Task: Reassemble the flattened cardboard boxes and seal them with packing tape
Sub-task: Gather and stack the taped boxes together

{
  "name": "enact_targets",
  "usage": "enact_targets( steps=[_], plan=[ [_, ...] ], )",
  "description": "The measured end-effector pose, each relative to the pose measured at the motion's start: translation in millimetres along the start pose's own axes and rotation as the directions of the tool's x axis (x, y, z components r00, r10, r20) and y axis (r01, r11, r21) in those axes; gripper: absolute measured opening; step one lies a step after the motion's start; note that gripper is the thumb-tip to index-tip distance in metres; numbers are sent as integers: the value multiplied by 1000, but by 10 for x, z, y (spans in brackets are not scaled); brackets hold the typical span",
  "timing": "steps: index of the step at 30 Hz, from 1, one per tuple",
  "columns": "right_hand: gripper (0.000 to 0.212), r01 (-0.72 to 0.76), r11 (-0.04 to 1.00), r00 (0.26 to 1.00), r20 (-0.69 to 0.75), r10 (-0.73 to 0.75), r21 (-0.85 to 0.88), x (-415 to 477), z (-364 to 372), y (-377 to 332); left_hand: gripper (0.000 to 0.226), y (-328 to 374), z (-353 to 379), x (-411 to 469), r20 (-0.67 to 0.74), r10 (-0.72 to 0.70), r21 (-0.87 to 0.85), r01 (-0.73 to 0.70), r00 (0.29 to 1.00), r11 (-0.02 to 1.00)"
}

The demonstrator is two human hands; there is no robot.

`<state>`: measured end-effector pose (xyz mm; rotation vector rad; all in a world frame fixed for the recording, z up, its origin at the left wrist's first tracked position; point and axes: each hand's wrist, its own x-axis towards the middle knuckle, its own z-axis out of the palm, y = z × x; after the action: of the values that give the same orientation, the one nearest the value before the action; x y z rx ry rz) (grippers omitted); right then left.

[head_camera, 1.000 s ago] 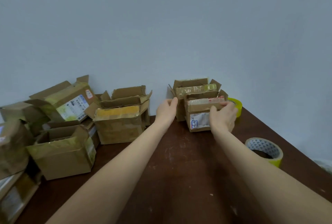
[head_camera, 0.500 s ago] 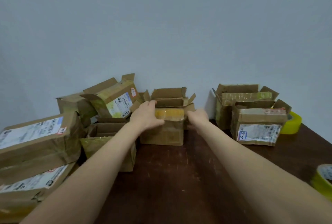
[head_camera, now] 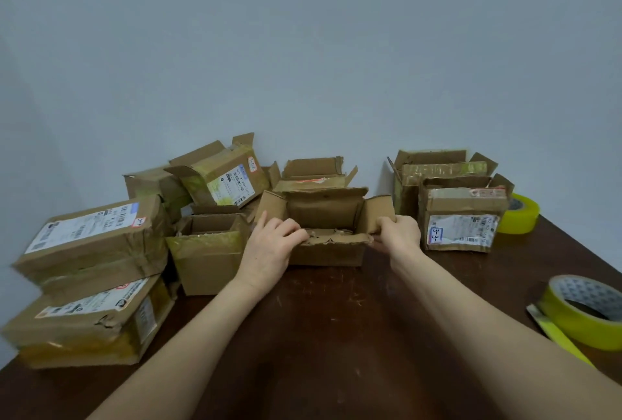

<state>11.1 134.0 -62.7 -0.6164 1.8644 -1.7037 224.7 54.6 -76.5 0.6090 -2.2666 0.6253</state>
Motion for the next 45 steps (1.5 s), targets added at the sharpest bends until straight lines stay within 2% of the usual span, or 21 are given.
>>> enact_targets(
  steps=[2, 5, 8, 11, 15, 18, 19, 22, 25, 28, 29, 31, 33, 36, 38, 40, 42, 45],
  plan=[
    [14, -1, 999, 1000, 20, 0, 39, -108, -115, -4, 40, 59, -85, -2, -23, -32, -93, 30, 999, 995],
    [13, 95, 994, 995, -7, -96, -59, -198, -389, -63, 39, 227, -246, 124, -16, -42, -214, 37, 999, 976],
    [21, 182, 965, 974, -101, -203, -190, -252, -786, -165, 32, 578, -353, 324, -11, -94, -336, 85, 995, 938],
    [25, 174, 931, 947, -207, -248, -320, -254, -1229, -252, 27, 1016, -337, 535, 25, -122, -429, 121, 992, 895],
    [16, 123, 912, 932, -269, -242, -392, -159, -1715, -306, 28, 1531, -218, 795, 36, -104, -461, 109, 994, 881],
    [39, 78, 922, 935, -292, -200, -380, -118, -1937, -355, 29, 1860, -98, 966, 44, -75, -428, 87, 996, 900],
    [40, 77, 918, 934, -293, -203, -390, -106, -1973, -361, 30, 1963, -51, 1009, 60, -74, -415, 92, 995, 905],
    [35, 120, 852, 917, -272, -292, -509, -59, -1981, -325, 37, 2192, 83, 1116, 130, -162, -399, 201, 978, 894],
    [39, 173, 814, 894, -258, -366, -555, -70, -1894, -328, 41, 2235, 146, 1247, 231, -195, -375, 273, 953, 886],
    [38, 248, 745, 837, -251, -487, -619, -74, -1704, -413, 53, 2107, 44, 1316, 345, -18, -489, 196, 939, 850],
    [38, 276, 711, 808, -246, -536, -647, -68, -1621, -459, 56, 2017, -22, 1309, 323, 20, -518, 159, 946, 841],
    [39, 348, 645, 750, -211, -627, -681, -51, -1421, -577, 56, 1744, -118, 1298, 227, -2, -538, 127, 974, 833],
    [39, 420, 619, 735, -151, -661, -664, -33, -1145, -711, 50, 1386, -124, 1287, 218, -123, -520, 222, 968, 825],
    [39, 500, 624, 780, -2, -626, -600, 33, -581, -829, 43, 814, 17, 1242, 314, -398, -484, 507, 862, 714],
    [42, 507, 648, 839, 154, -521, -569, 173, -132, -778, 40, 443, 161, 1175, 366, -553, -414, 663, 748, 624],
    [49, 434, 739, 901, 239, -362, -515, 384, 274, -655, 42, 107, 303, 1096, 413, -625, -307, 747, 662, 589],
    [56, 276, 849, 955, 224, -193, -450, 612, 567, -553, 43, -181, 444, 1061, 416, -622, -216, 736, 663, 641],
    [58, 138, 904, 985, 152, -82, -405, 968, 840, -453, 45, -476, 646, 1146, 435, -525, -185, 643, 732, 743]
  ],
)
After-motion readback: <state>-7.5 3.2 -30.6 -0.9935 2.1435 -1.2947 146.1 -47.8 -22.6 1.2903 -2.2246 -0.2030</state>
